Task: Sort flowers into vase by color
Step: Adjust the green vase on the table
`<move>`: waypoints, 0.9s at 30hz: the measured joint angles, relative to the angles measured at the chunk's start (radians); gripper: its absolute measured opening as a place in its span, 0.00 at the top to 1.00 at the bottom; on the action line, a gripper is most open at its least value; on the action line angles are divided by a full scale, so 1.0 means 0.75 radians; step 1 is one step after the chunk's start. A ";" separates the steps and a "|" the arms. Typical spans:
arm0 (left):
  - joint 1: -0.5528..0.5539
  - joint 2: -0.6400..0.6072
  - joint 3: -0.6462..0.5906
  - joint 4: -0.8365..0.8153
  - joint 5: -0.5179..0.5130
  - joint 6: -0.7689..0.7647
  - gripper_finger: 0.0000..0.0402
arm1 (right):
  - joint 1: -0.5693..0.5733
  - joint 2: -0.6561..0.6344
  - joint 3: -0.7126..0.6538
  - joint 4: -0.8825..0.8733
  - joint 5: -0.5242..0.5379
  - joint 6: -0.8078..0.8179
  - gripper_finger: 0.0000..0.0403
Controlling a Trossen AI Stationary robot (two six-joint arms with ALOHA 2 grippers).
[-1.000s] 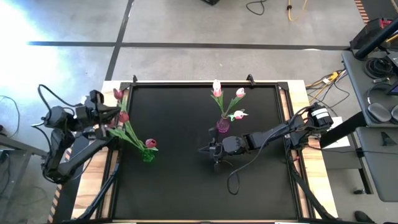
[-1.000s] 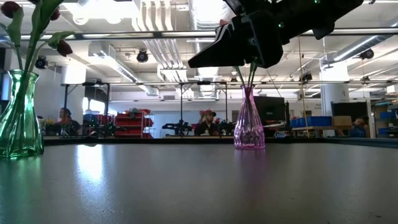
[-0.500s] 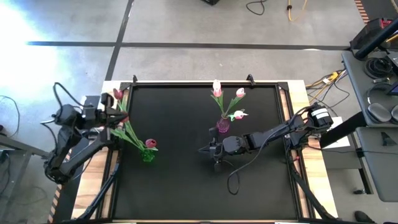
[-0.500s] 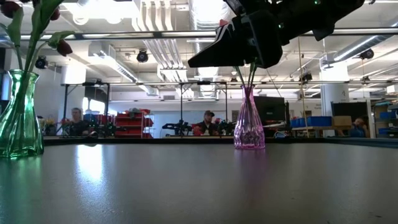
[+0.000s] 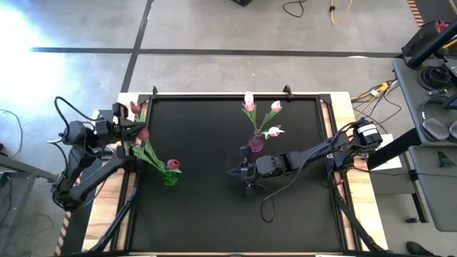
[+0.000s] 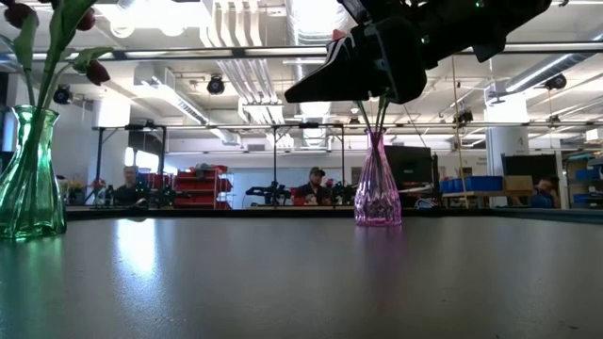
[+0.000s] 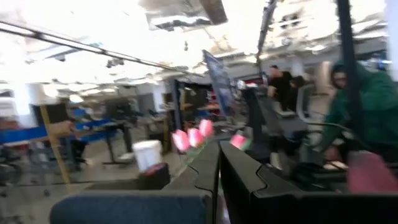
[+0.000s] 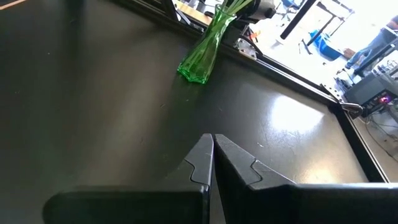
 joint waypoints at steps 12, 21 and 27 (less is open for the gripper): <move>0.000 0.007 -0.180 0.341 -0.367 0.036 1.00 | 0.000 0.000 0.000 0.010 0.000 -0.038 0.98; 0.000 0.006 -0.356 0.510 -0.579 0.086 1.00 | -0.012 0.000 0.000 0.010 -0.003 -0.047 0.98; 0.000 0.005 -0.405 0.519 -0.705 0.144 1.00 | -0.011 0.000 0.000 0.010 -0.005 -0.057 0.98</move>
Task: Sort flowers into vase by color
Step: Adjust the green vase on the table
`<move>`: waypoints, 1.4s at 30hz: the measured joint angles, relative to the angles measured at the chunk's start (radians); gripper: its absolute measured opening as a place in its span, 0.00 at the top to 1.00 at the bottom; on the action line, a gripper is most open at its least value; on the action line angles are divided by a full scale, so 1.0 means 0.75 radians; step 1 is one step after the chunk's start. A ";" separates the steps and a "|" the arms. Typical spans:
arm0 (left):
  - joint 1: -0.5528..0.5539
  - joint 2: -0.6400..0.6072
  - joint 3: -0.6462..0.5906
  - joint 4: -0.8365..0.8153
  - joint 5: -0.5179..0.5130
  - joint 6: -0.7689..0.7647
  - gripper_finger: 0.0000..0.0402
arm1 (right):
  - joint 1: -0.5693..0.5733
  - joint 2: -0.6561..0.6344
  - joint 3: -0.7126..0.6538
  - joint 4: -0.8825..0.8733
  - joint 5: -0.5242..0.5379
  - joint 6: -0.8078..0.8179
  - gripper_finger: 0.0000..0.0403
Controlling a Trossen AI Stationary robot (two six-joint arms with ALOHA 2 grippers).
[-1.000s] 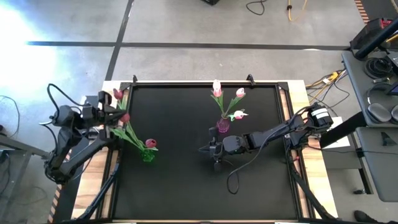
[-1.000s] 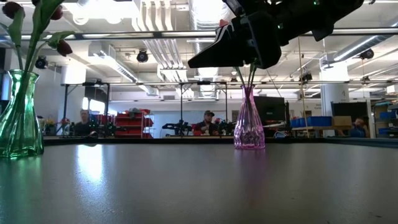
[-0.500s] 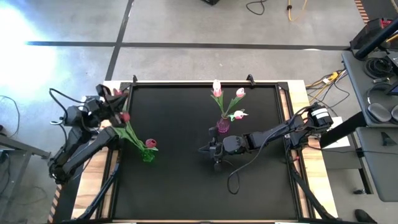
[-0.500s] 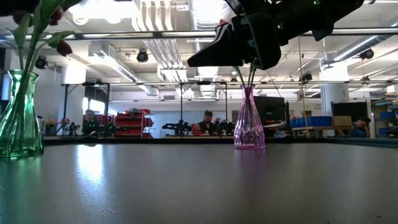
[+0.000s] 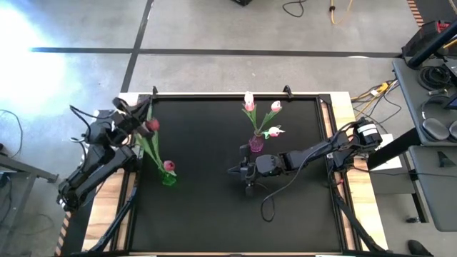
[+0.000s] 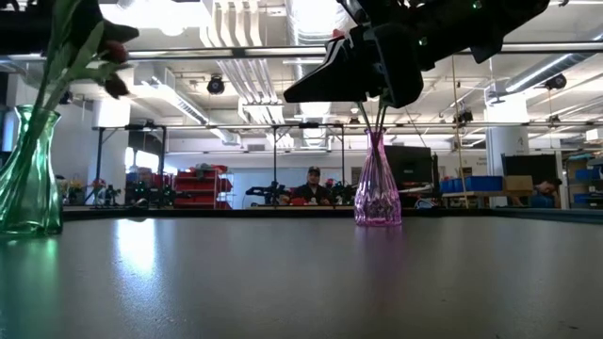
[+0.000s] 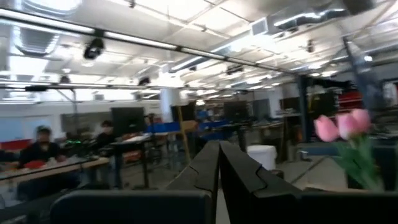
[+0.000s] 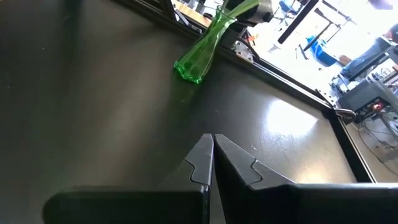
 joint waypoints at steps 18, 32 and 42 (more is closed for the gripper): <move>-0.001 -0.003 0.070 0.109 0.062 -0.050 1.00 | 0.000 0.000 0.000 0.018 -0.003 0.054 0.98; -0.001 -0.004 0.477 -0.331 0.201 -0.049 1.00 | -0.001 0.008 0.001 0.163 -0.009 0.282 0.92; -0.001 -0.004 0.791 -0.974 0.275 0.077 1.00 | -0.003 0.098 0.007 0.330 -0.009 0.396 0.70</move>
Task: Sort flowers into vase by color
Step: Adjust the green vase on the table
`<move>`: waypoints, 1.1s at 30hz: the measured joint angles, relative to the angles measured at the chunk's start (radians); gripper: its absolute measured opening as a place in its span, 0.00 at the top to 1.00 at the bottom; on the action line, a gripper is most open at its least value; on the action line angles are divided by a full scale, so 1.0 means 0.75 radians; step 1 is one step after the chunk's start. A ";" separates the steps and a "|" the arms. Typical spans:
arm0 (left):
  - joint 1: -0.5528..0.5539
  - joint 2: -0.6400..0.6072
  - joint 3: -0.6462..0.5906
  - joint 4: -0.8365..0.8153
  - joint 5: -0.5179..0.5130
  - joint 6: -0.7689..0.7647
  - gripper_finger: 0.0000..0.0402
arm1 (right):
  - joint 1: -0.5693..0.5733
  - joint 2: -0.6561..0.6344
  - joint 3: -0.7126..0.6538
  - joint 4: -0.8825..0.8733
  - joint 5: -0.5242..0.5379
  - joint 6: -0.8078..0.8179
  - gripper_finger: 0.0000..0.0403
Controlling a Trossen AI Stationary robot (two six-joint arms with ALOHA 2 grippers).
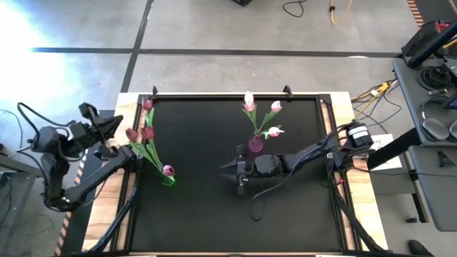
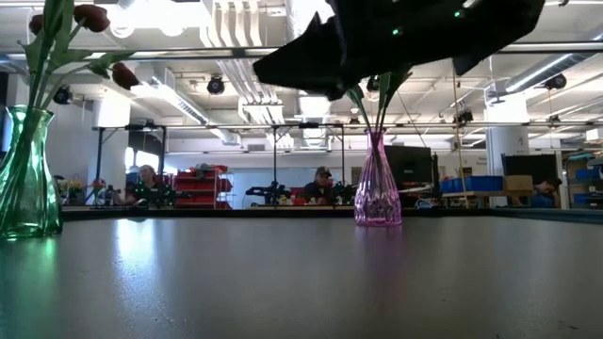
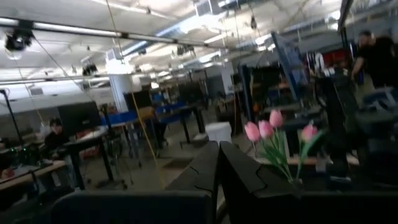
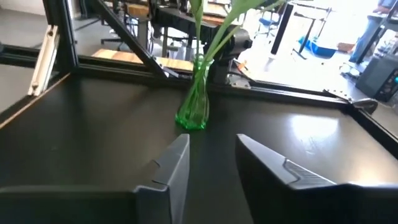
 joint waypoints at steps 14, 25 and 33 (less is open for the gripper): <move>0.000 0.000 0.235 -0.312 0.029 0.065 1.00 | -0.012 0.511 0.560 -0.053 0.008 0.057 0.44; 0.001 0.000 0.162 -0.294 0.100 0.073 1.00 | -0.012 0.860 1.139 -0.203 0.036 0.145 0.23; 0.001 0.000 0.162 -0.280 0.135 0.074 1.00 | -0.032 1.060 1.472 -0.249 0.130 0.173 0.22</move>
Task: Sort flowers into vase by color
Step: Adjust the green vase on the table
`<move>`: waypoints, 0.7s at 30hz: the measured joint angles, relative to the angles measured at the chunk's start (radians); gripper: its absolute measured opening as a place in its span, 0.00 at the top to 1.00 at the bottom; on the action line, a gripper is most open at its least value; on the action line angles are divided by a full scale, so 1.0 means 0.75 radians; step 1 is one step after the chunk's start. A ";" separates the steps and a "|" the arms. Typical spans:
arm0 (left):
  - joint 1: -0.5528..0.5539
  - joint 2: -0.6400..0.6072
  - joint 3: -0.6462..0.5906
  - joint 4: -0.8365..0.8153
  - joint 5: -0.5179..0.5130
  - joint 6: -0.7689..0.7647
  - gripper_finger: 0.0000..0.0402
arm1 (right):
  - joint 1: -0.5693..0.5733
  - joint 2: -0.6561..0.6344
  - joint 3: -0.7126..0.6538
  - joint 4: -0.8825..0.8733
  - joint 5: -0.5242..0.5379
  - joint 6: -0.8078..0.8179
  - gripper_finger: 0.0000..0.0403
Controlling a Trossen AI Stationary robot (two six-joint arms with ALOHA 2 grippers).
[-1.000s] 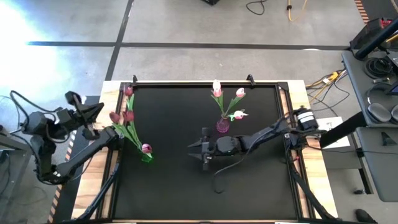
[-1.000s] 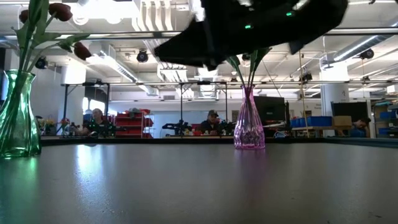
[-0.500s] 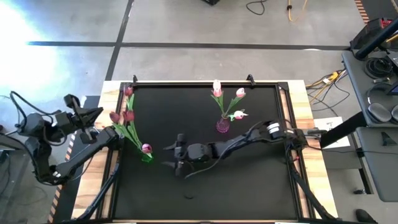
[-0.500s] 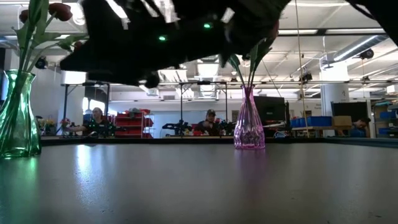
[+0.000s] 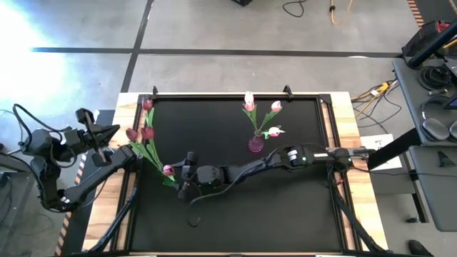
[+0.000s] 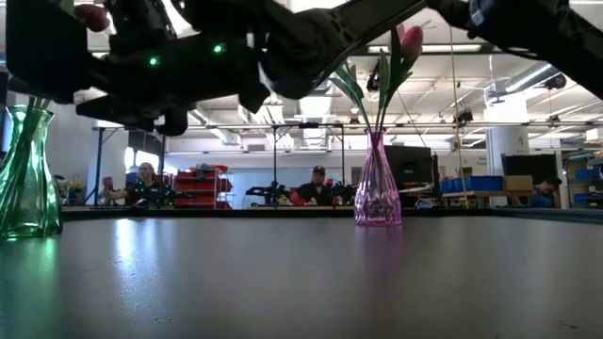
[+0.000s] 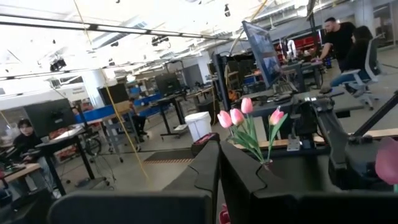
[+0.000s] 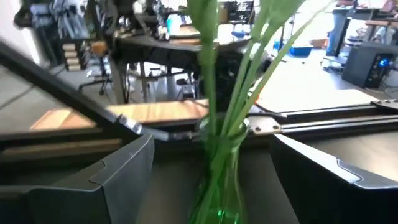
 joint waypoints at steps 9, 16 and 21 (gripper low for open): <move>0.000 0.000 -0.004 0.001 -0.001 0.009 1.00 | -0.042 0.162 0.238 -0.095 -0.014 0.091 0.23; 0.000 0.000 -0.007 0.001 0.000 0.015 1.00 | -0.064 0.252 0.362 -0.123 -0.090 0.110 0.23; 0.000 0.000 -0.007 0.001 0.001 0.015 1.00 | -0.081 0.282 0.406 -0.124 -0.109 0.091 0.27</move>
